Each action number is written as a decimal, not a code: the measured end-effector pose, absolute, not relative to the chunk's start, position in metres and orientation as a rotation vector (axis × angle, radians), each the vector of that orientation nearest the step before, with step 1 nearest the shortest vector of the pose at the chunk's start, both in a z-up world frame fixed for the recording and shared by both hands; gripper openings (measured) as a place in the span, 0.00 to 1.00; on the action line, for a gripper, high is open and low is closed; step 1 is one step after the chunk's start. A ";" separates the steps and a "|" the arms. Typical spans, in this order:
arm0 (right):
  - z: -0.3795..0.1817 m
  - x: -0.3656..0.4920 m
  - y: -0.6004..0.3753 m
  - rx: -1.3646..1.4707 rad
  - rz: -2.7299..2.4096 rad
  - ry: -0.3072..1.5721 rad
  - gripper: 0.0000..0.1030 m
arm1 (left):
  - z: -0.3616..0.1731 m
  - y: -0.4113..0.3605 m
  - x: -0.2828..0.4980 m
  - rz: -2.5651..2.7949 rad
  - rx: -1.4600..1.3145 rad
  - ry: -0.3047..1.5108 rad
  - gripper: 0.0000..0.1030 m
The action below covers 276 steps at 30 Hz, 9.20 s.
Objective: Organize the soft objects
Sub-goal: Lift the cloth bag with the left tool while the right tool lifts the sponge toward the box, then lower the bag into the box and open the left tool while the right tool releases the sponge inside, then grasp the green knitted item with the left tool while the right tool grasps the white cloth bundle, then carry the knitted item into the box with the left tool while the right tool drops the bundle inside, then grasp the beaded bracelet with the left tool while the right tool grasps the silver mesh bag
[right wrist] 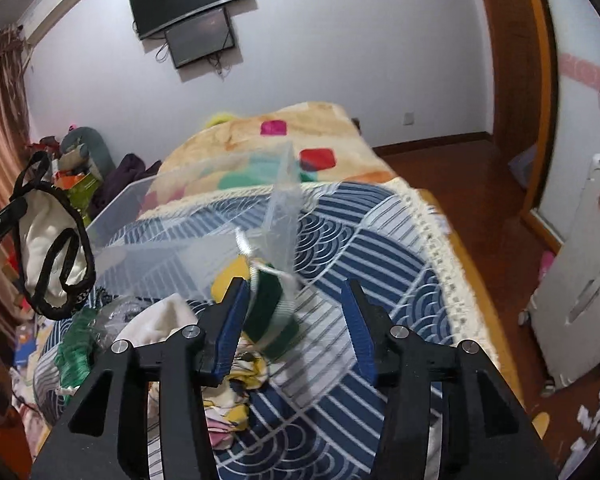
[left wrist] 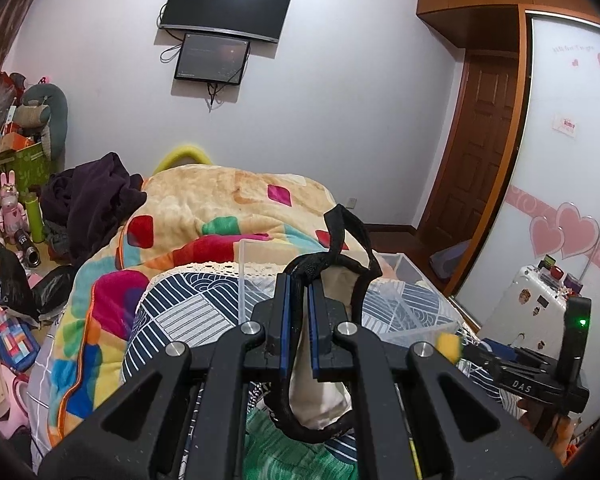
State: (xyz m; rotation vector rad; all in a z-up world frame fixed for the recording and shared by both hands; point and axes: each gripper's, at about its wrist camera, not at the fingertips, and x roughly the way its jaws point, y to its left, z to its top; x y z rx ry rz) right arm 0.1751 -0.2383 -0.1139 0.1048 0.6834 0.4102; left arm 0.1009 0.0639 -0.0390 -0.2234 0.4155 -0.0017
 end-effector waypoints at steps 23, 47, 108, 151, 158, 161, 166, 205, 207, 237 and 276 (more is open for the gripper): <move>-0.112 0.170 -0.200 0.068 0.549 0.703 0.21 | -0.020 0.050 0.108 0.022 -0.153 0.364 0.07; -0.125 0.182 -0.171 -0.009 0.615 0.770 0.35 | -0.010 0.049 0.132 0.046 -0.124 0.346 0.07; -0.058 0.183 -0.167 -0.061 0.534 0.556 0.84 | -0.042 0.047 0.140 -0.025 -0.102 0.554 0.94; -0.106 0.139 -0.166 -0.036 0.609 0.644 0.29 | -0.104 0.032 0.044 -0.039 -0.073 0.649 0.05; -0.083 0.133 -0.175 -0.014 0.596 0.565 0.29 | -0.074 0.041 0.043 -0.040 -0.089 0.567 0.05; -0.074 0.133 -0.179 -0.009 0.584 0.536 0.29 | -0.060 0.045 0.049 -0.032 -0.088 0.530 0.05; -0.060 0.139 -0.186 0.013 0.564 0.499 0.29 | -0.042 0.046 0.064 -0.024 -0.079 0.477 0.05; -0.099 0.247 -0.109 -0.170 0.591 0.746 0.30 | -0.103 0.020 0.236 -0.048 -0.042 0.740 0.05; -0.101 0.246 -0.107 -0.182 0.594 0.762 0.31 | -0.104 0.019 0.237 -0.053 -0.036 0.753 0.05; -0.065 0.168 -0.143 -0.157 0.590 0.565 1.00 | -0.100 0.043 0.111 0.004 0.002 0.706 0.75; -0.072 0.156 -0.163 -0.071 0.663 0.587 0.28 | -0.089 0.051 0.092 -0.012 -0.038 0.651 0.05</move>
